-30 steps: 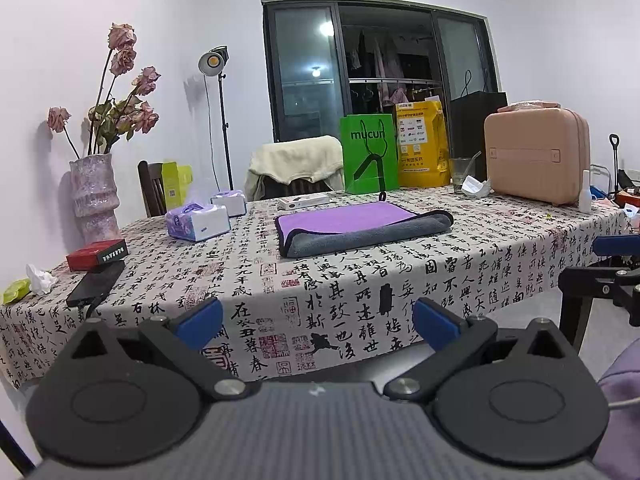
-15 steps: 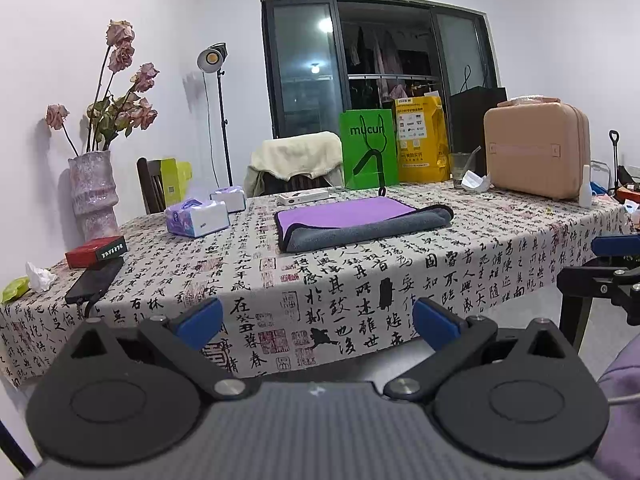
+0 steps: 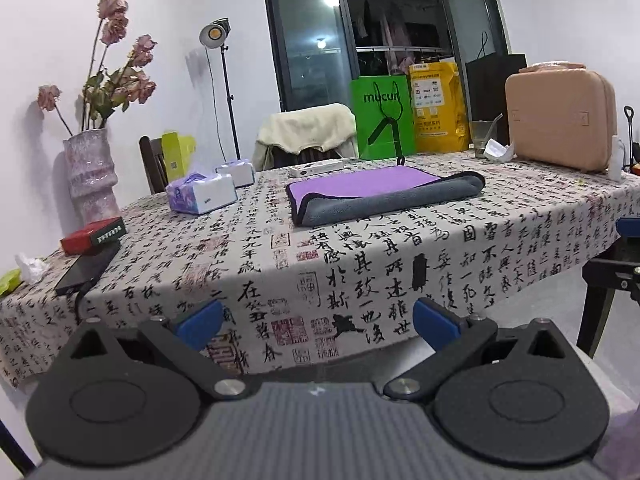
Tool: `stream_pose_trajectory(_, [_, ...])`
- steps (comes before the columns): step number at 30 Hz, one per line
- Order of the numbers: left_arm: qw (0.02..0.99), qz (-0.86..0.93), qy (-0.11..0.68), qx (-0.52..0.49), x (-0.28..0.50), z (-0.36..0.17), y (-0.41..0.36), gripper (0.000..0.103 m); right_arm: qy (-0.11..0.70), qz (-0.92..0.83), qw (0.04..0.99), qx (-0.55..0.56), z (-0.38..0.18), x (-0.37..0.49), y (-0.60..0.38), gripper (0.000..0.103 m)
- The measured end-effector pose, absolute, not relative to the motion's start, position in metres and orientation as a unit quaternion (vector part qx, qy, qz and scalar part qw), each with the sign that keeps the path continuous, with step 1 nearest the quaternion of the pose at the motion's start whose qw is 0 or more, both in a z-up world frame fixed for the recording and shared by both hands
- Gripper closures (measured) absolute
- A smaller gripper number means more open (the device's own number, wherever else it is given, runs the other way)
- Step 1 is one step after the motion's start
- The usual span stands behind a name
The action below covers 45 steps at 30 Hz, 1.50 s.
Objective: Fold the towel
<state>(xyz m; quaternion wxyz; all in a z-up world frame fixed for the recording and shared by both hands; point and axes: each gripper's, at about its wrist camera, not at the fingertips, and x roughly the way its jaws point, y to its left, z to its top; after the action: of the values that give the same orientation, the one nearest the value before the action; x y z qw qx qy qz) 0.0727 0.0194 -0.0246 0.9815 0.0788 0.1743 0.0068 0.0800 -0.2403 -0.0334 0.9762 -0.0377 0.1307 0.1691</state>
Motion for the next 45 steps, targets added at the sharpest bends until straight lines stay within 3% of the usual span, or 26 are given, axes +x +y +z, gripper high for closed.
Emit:
stream_pose_trajectory(33, [0.976,-0.013,0.211,0.053,0.278,-0.005,0.024,0.0,0.175,0.126,0.976,0.011,-0.02,0.278,-0.26,0.0])
stream_pose_trajectory(40, [0.973,-0.034,0.228,0.022,0.313,-0.003,0.034,0.014,0.199,0.121,0.972,0.041,-0.013,0.332,-0.271,0.003])
stream_pose_trajectory(45, [0.965,-0.052,0.255,0.014,0.334,-0.007,0.038,0.02,0.213,0.141,0.967,0.028,-0.006,0.36,-0.268,0.015])
